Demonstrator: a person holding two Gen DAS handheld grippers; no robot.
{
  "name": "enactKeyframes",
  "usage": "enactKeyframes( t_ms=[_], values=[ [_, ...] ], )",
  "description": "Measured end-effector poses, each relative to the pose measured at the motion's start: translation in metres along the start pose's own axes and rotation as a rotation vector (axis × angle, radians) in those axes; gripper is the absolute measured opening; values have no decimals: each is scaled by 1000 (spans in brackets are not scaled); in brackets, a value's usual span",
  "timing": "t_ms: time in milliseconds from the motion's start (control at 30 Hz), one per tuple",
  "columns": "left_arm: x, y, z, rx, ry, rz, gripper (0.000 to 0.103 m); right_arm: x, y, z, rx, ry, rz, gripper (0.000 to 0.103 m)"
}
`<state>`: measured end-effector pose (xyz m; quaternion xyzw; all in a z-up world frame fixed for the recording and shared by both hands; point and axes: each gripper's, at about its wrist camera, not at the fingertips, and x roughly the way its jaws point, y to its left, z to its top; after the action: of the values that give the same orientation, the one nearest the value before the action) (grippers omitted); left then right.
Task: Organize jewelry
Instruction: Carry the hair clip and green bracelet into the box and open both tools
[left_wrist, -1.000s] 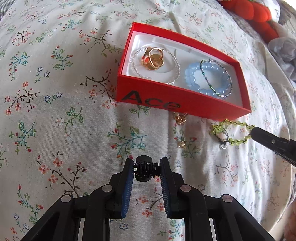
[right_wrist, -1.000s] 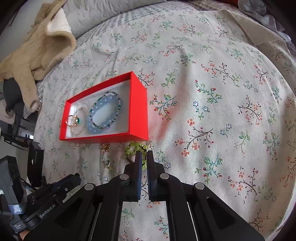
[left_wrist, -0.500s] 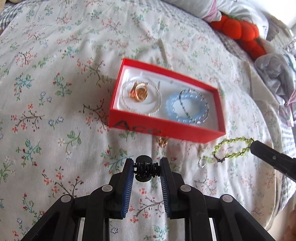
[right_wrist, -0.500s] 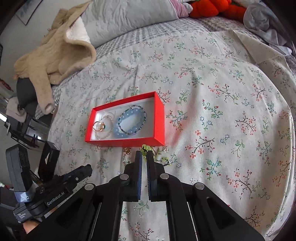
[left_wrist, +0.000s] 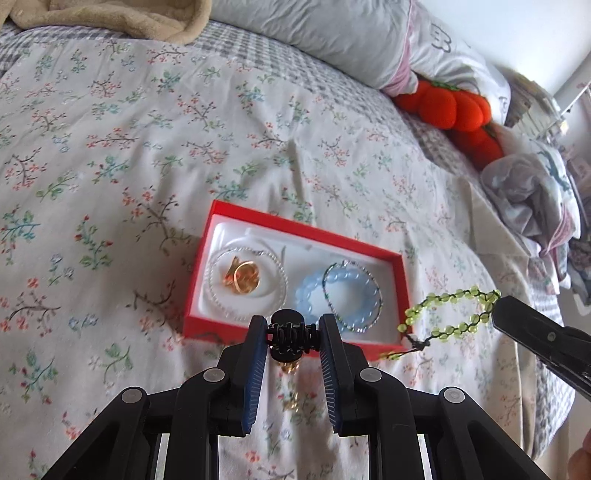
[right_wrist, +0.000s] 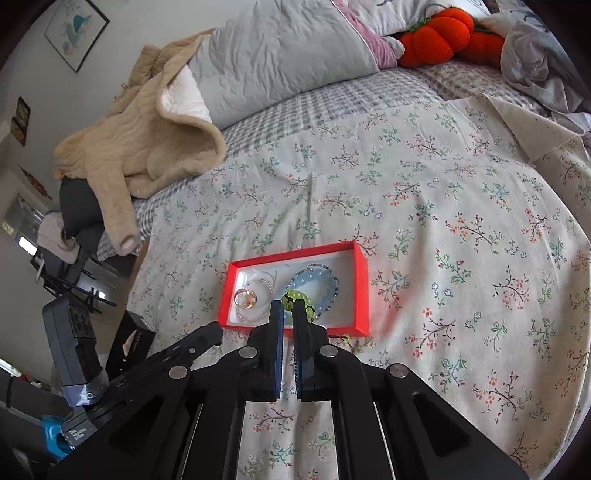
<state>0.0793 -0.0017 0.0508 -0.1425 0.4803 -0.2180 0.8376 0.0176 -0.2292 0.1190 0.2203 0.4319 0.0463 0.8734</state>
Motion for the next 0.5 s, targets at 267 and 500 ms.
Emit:
enactKeyframes(
  t_ms=[267,500],
  values=[
    [29,0,6,4,13,-8,23,23,9,8,-38,-11,21,5],
    [50,5,11,-1,38,-9,23,45,8,18,-51,-11,74,5]
  ],
)
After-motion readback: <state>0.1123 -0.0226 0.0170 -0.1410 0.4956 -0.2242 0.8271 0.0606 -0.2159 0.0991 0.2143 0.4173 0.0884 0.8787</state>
